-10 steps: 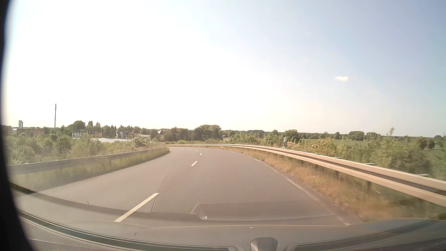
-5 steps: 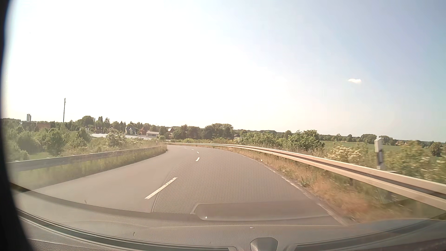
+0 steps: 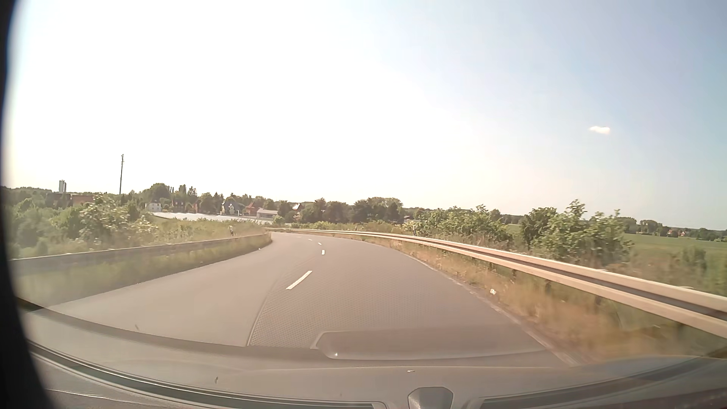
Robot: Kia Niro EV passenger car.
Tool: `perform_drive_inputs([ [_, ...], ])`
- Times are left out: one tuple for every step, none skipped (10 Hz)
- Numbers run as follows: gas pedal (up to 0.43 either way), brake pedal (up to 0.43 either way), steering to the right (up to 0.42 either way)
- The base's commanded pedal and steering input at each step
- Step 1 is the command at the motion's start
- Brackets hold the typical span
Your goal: Follow the waypoints while adhering to traffic rules and regulations
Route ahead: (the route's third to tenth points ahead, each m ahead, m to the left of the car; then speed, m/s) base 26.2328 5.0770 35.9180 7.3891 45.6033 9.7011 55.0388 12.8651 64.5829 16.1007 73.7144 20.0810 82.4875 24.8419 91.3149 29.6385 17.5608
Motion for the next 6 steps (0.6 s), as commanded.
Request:
perform_drive_inputs([
  [0.087,0.006,-0.025],
  [0.087,0.006,-0.025],
  [0.087,0.006,-0.025],
  [0.087,0.006,-0.025],
  [0.087,0.006,-0.025],
  [0.087,0.006,-0.025],
])
